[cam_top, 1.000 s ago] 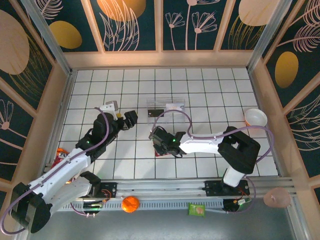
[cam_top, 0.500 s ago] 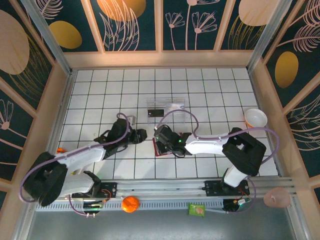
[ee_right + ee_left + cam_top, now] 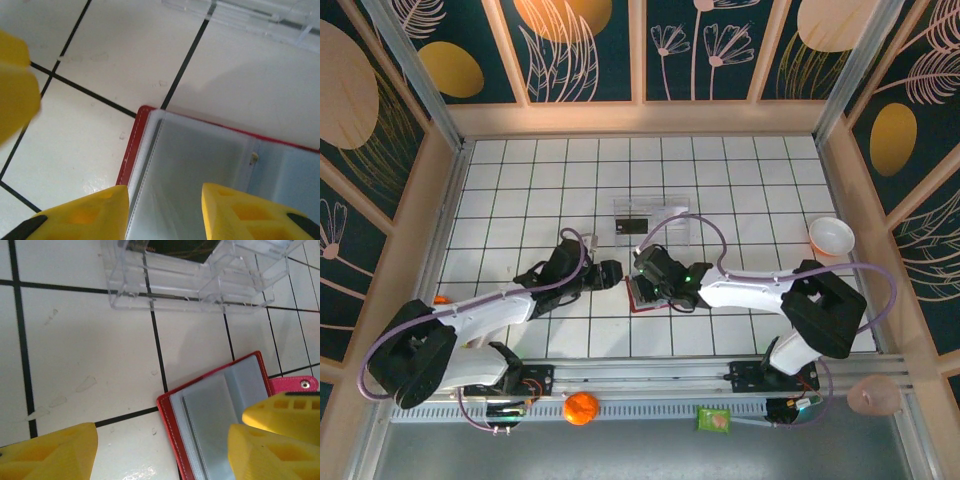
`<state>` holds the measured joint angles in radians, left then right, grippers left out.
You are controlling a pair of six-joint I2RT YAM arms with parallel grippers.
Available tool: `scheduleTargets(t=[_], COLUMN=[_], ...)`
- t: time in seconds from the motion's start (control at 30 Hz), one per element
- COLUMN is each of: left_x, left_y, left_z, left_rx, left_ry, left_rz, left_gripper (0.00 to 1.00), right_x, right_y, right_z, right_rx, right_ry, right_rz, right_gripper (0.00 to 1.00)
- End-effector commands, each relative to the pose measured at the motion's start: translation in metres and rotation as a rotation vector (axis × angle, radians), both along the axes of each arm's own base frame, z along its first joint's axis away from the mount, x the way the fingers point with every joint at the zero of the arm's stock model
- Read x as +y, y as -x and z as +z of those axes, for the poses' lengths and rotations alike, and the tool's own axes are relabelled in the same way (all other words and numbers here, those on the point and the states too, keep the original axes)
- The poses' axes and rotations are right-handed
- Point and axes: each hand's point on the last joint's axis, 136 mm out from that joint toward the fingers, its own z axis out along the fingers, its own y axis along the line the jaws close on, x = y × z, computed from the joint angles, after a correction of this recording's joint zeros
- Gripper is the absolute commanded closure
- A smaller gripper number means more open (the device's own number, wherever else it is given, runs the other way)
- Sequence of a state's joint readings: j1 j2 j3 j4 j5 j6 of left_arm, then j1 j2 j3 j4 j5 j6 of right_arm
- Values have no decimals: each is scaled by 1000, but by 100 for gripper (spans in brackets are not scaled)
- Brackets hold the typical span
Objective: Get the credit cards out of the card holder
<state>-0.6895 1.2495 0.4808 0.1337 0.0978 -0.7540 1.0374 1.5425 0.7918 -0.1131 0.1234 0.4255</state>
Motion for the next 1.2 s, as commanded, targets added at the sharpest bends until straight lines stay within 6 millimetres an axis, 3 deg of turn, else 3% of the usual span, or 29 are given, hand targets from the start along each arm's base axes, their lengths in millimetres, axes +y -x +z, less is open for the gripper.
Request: scheduleTargets(t=[0.0, 0.3, 0.43, 0.57, 0.7, 0.9, 1.17], left_x=[9, 2, -2, -8, -21, -32, -39], left_y=[-3, 0, 1, 5, 11, 21, 28], left_z=[-2, -1, -4, -8, -13, -33, -41], left_rx=[13, 17, 31, 50, 77, 140, 160], left_ry=[-20, -11, -16, -1, 19, 3, 6], left_rz=[42, -6, -37, -70, -122, -164, -206], left_gripper=[31, 34, 38, 40, 51, 67, 68], right_x=[0, 1, -5, 2, 15, 20, 20], right_y=[10, 20, 21, 18, 8, 3, 6], right_z=[-9, -36, -46, -37, -20, -12, -13], right_rx=[29, 66, 83, 75, 58, 62, 72], right_ry=[55, 153, 184, 114, 12, -69, -94], right_rz=[23, 49, 31, 17, -3, -15, -10], right_gripper=[55, 54, 70, 88, 97, 100, 100])
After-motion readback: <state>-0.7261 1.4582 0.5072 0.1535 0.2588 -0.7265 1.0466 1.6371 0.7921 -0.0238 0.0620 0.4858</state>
